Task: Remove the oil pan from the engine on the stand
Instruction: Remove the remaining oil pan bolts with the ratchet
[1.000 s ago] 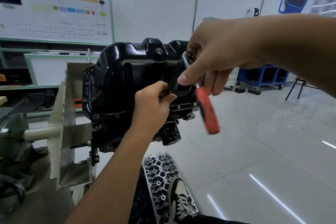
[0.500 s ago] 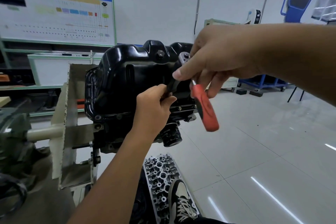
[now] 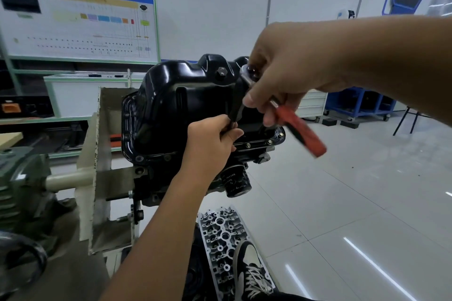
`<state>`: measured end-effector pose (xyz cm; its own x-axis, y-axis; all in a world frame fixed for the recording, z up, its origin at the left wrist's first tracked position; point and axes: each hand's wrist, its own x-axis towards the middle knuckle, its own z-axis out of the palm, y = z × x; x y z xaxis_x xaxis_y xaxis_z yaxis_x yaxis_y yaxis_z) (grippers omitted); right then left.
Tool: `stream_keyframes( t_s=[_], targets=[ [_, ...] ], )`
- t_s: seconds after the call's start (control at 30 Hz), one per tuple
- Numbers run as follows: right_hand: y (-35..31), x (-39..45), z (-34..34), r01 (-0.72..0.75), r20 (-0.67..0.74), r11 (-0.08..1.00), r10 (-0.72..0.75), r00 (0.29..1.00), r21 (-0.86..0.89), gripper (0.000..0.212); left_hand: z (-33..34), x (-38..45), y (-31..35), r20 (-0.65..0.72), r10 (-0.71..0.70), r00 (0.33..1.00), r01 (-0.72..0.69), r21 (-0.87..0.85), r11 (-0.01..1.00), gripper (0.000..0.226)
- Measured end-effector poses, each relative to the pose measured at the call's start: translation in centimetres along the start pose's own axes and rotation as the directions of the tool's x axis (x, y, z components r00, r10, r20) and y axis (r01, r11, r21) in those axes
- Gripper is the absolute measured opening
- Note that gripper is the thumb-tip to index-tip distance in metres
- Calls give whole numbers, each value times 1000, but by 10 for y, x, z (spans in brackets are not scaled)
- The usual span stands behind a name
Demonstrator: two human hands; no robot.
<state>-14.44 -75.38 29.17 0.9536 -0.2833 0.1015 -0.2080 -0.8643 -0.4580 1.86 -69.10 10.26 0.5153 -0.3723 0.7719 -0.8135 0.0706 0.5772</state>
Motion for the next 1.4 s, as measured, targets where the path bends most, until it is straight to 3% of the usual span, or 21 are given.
stream_keyframes(
  t_s=[0.13,0.2,0.27,0.37,0.4,0.43,0.5,0.57,0.63,0.7,0.77,0.83,0.9,0.97,1.03,1.07,1.13,1.2,1.27,1.3,1.4],
  targets=[
    [-2,3,-5,51,-77,932,-84,994,-358,9,-13,3,8,95,1,995,9,-109,994,19],
    [0,4,-7,113,-83,760,-214,973,-640,8,-18,6,14,66,9,998,4,-199,980,34],
    [7,8,-7,205,-38,546,-402,915,-812,8,-21,8,20,66,57,996,-45,-173,984,34],
    [15,10,-6,230,-14,432,-492,871,-872,15,-21,10,27,126,95,987,-81,-116,990,30],
    [16,9,-6,214,-35,460,-475,879,-862,12,-19,11,28,118,93,989,-80,-106,991,27],
    [15,8,-5,215,-72,577,-434,898,-788,12,-17,11,28,97,89,991,-80,-93,992,25],
    [8,4,1,163,-81,891,-216,973,-423,16,-14,10,30,61,93,994,-89,-57,994,22],
    [6,1,4,98,-50,981,-108,993,-170,15,-13,11,29,42,88,995,-85,-53,995,20],
    [10,7,0,164,-99,871,-235,967,-463,8,-15,13,27,64,47,997,-39,-116,992,21],
    [9,12,-2,259,-24,572,-439,898,-778,16,-17,13,26,104,14,994,5,-178,984,26],
    [11,14,-7,353,107,427,-502,858,-833,27,-13,11,27,100,18,995,-1,-175,985,30],
    [12,15,-8,399,137,433,-520,843,-808,28,-9,8,28,49,24,998,-15,-181,983,32],
    [14,17,-10,385,66,596,-485,872,-705,26,-9,8,27,2,28,1000,-27,-196,980,29],
    [15,16,-16,285,44,849,-298,954,-445,24,-10,11,25,-29,15,999,-21,-211,977,24],
    [13,13,-21,186,90,958,-170,981,-221,23,-11,13,24,-53,-6,999,-6,-222,975,20],
    [12,11,-23,166,114,967,-146,983,-192,23,-11,13,24,-61,-12,998,-2,-230,973,20],
    [14,12,-23,203,127,932,-172,977,-301,15,-12,12,23,-31,-5,1000,-2,-250,968,25],
    [14,11,-24,303,80,739,-321,944,-602,16,-15,10,23,71,16,997,4,-278,961,35],
    [16,14,-21,315,60,542,-437,898,-779,27,-14,8,24,153,44,987,-4,-252,968,34],
    [17,14,-20,293,35,508,-457,889,-810,29,-13,8,24,157,50,986,-13,-225,974,31],
    [18,16,-14,218,-69,551,-453,889,-805,21,-10,8,25,74,25,997,-10,-193,981,26]
  ],
)
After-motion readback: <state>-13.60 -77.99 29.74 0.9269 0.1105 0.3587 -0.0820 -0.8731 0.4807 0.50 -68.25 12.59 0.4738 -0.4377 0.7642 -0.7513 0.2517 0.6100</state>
